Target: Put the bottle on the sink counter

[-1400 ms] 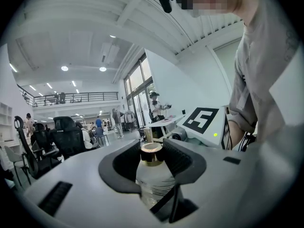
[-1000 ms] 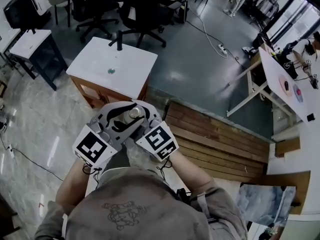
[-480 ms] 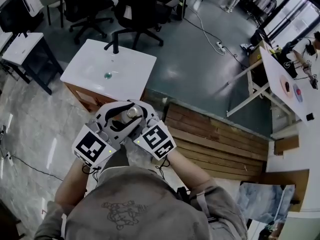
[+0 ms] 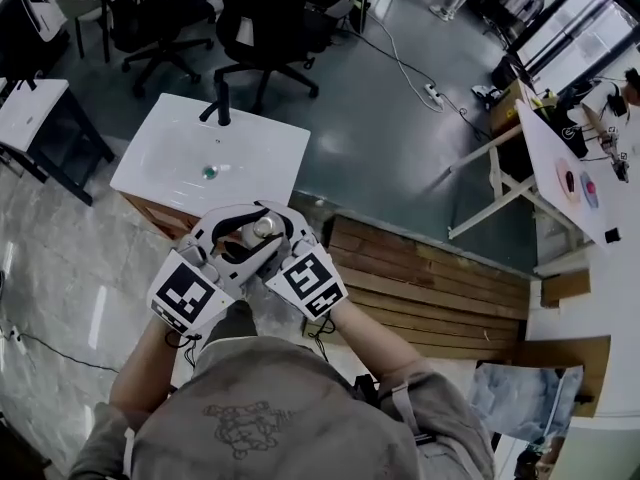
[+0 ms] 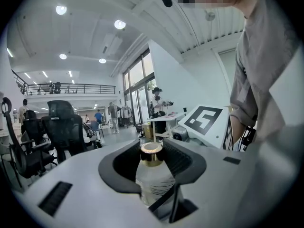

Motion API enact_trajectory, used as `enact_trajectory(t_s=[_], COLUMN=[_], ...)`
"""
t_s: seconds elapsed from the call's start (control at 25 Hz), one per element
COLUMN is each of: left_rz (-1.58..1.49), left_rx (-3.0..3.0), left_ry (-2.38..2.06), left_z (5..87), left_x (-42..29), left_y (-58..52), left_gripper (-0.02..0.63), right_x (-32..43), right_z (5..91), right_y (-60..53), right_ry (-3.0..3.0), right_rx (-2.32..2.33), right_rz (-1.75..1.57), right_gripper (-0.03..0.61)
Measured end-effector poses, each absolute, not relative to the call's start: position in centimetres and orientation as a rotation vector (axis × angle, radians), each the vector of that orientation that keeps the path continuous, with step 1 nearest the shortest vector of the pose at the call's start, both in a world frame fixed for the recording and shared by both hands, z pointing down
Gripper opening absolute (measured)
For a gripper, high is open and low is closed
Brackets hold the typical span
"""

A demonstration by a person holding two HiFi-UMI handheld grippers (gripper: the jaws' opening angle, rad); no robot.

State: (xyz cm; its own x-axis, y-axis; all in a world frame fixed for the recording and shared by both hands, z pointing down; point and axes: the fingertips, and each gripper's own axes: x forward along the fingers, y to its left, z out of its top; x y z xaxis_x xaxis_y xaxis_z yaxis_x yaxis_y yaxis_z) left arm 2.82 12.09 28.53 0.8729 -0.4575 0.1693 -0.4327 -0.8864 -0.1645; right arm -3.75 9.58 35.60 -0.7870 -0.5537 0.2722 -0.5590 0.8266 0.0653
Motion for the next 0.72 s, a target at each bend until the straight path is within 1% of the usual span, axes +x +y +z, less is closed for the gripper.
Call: enact_trajectory(t_s=[0.44,0.72], left_rz=[-0.349,-0.383], left_rx=[-2.943,-2.966], left_ry=[0.653,0.617], left_z=[29.8,31.2], left_x=[-1.3,-2.7], left_y=[1.2,-5.4], left_gripper=[0.153,0.153], right_x=[-7.6,-8.8], right_z=[36.8,38.2], right_y=[-1.3,-8.1], right_ry=[-2.676,-2.637], right_rx=[0.877,0.925], right_rz=[0.024,0.030], right_gripper=[0.318,0.318])
